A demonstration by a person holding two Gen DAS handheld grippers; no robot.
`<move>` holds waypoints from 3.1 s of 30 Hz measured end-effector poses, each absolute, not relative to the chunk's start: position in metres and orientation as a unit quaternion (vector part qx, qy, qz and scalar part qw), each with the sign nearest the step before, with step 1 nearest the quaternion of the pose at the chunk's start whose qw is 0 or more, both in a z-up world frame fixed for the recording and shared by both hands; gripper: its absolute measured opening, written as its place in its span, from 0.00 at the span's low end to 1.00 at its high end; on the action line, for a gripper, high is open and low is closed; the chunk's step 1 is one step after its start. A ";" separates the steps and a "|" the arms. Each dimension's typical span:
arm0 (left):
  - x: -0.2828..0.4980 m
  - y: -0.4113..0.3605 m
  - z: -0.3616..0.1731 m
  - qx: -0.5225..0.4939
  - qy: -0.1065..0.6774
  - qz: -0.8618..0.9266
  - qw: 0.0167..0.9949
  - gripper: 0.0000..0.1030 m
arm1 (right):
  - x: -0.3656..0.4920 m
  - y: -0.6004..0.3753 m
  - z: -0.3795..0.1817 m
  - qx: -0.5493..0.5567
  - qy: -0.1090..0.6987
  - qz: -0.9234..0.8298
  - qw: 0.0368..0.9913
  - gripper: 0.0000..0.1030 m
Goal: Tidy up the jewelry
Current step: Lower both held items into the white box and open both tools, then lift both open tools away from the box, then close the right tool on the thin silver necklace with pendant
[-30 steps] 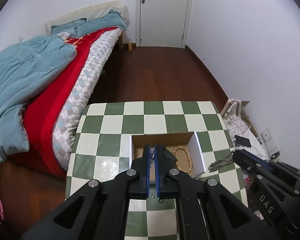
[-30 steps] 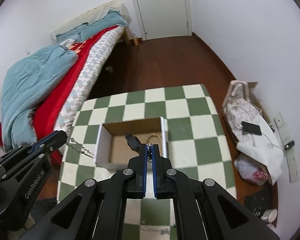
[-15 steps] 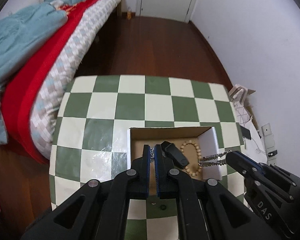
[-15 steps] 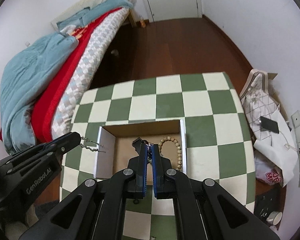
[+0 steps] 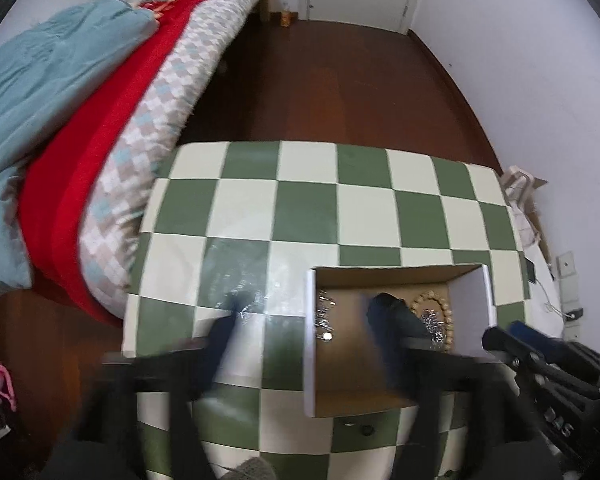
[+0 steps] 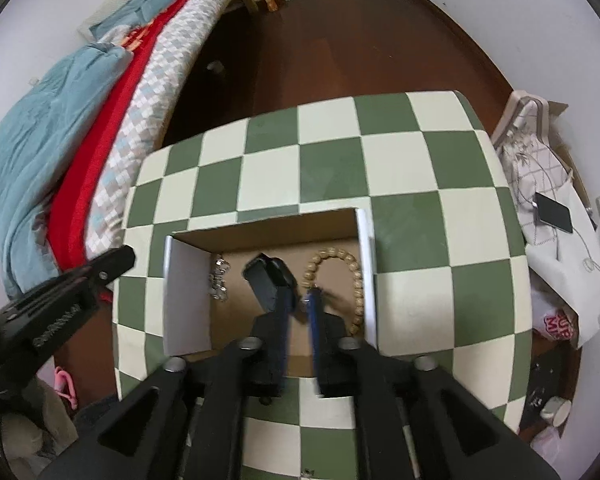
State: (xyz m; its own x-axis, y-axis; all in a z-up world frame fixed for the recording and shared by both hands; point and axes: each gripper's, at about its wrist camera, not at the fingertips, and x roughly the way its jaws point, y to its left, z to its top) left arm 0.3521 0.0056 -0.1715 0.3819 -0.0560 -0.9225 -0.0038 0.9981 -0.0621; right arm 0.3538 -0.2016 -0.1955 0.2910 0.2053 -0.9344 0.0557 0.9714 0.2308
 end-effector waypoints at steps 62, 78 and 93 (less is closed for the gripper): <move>0.139 0.033 -0.089 0.047 0.395 0.089 0.913 1.00 | 0.140 -0.203 -0.095 0.045 0.476 -0.034 0.878 1.00; 0.136 0.028 -0.193 0.105 0.499 0.113 0.853 1.00 | 0.113 -0.216 -0.297 0.093 0.648 -0.003 0.756 0.51; 0.149 0.009 -0.205 0.119 0.511 0.093 0.846 1.00 | 0.121 -0.230 -0.223 0.117 0.548 0.002 0.828 0.05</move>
